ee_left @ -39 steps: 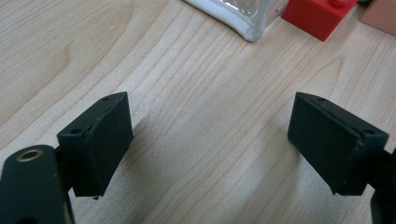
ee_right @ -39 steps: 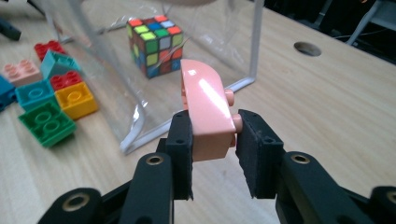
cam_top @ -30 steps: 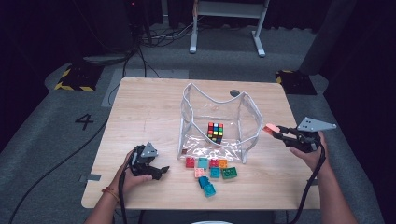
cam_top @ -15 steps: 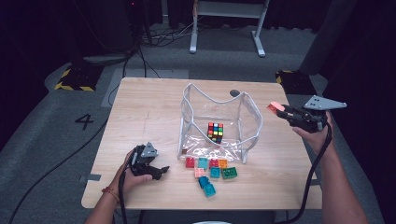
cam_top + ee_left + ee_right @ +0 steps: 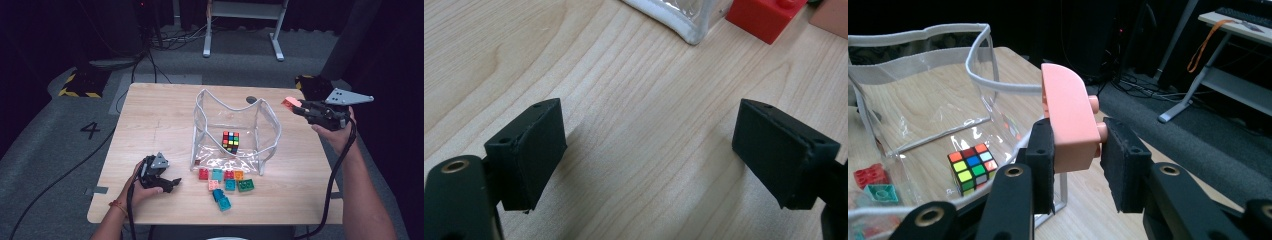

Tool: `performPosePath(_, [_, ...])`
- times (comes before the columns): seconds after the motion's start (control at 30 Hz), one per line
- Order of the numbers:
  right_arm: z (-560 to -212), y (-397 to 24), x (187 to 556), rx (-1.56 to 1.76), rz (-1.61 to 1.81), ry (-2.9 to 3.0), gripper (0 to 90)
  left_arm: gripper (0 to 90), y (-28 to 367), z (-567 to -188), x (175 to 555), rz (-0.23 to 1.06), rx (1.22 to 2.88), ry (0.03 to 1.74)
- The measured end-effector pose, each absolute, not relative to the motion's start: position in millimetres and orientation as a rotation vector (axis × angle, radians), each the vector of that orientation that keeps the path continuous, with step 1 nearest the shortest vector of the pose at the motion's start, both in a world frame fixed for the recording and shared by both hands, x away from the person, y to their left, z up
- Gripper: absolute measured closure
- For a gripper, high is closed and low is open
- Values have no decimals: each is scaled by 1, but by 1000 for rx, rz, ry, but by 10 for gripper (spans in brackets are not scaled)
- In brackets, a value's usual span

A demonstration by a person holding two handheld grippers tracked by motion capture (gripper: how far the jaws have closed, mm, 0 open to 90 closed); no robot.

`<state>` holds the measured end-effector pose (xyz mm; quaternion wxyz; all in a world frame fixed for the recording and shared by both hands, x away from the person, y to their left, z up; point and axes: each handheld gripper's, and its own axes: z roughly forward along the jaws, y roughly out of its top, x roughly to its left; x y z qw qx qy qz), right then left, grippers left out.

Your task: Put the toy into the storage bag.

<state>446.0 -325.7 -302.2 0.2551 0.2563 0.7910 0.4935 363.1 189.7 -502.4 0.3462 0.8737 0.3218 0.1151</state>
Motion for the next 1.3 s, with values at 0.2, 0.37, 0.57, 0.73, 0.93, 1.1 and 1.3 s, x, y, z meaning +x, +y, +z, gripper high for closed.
performPosePath(0.2, [-295,-308,447,657,1360,2171,672,141,190,-502,363,299,2267,835])
performPosePath(0.37, [-292,-291,447,623,1371,2197,672,141,190,-502,363,298,2267,835])
performPosePath(0.57, [-292,-267,446,539,1370,2257,672,141,190,-502,363,298,2268,836])
performPosePath(0.73, [-296,-247,448,459,1353,2308,672,141,190,-502,363,298,2268,836])
performPosePath(0.93, [-301,-224,450,397,1318,2393,672,141,190,-502,363,297,2268,836])
performPosePath(1.1, [-307,-206,454,349,1211,2473,672,141,190,-502,363,300,2267,833])
performPosePath(1.3, [-312,-189,460,305,1103,2555,672,141,190,-502,363,297,2268,837])
